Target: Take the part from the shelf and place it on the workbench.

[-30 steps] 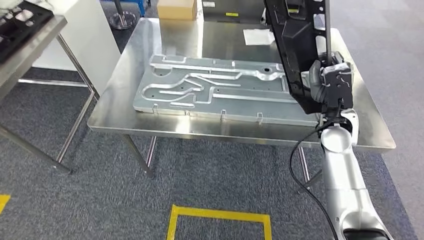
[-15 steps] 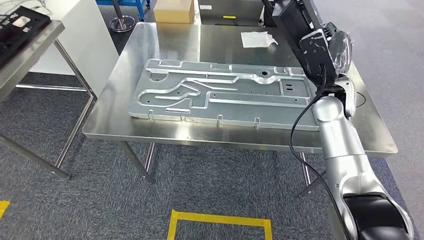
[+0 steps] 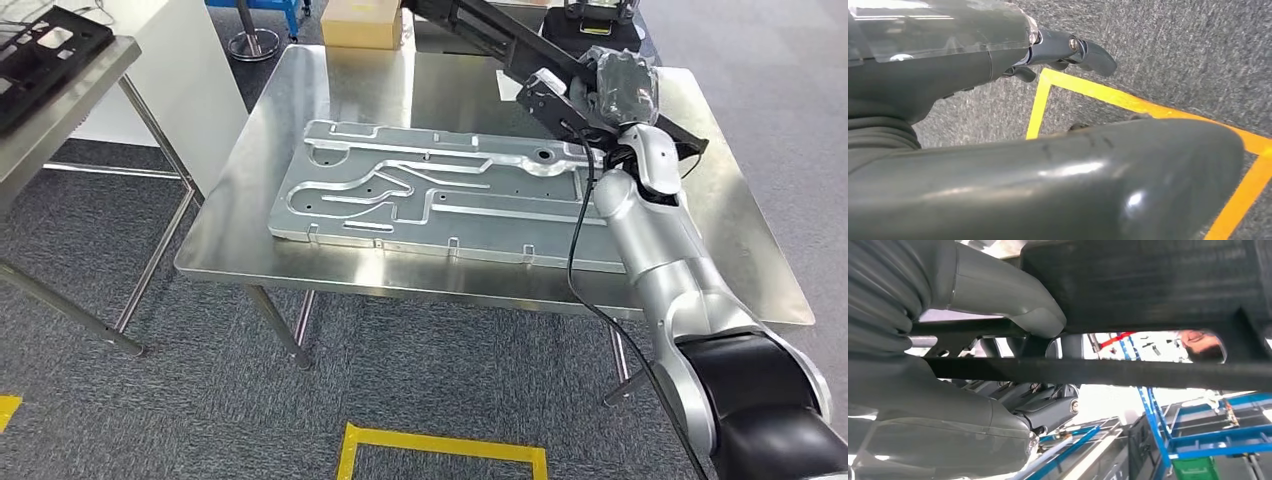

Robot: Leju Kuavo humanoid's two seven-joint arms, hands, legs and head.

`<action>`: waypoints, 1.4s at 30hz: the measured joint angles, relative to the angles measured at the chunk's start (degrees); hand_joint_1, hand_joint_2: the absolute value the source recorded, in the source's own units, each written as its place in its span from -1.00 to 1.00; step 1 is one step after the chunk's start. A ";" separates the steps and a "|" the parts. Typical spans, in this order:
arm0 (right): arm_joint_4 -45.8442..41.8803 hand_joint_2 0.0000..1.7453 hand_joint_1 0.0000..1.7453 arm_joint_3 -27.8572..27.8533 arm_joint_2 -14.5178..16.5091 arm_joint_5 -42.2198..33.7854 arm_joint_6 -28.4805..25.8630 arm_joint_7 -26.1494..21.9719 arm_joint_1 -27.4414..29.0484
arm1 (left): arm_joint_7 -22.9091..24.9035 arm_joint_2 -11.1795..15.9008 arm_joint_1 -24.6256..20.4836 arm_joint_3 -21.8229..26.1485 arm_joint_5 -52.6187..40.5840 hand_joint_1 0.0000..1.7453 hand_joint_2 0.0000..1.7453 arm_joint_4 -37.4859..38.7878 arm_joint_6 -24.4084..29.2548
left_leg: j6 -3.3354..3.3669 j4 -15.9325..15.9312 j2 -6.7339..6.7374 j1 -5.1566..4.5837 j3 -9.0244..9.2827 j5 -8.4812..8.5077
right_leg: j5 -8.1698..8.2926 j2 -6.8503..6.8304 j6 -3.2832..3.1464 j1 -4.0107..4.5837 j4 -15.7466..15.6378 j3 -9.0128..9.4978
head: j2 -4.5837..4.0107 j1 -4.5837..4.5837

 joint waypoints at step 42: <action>23.82 1.00 -1.00 15.83 12.29 27.44 7.12 7.45 5.35 | 1.11 0.03 -0.37 1.31 6.71 -1.00 -1.00 0.02 5.03 | -2.67 12.95 0.89 1.31 -2.30 -8.05 | 0.34 0.32 -2.50 0.19 -0.61 0.07 | 0.00 0.11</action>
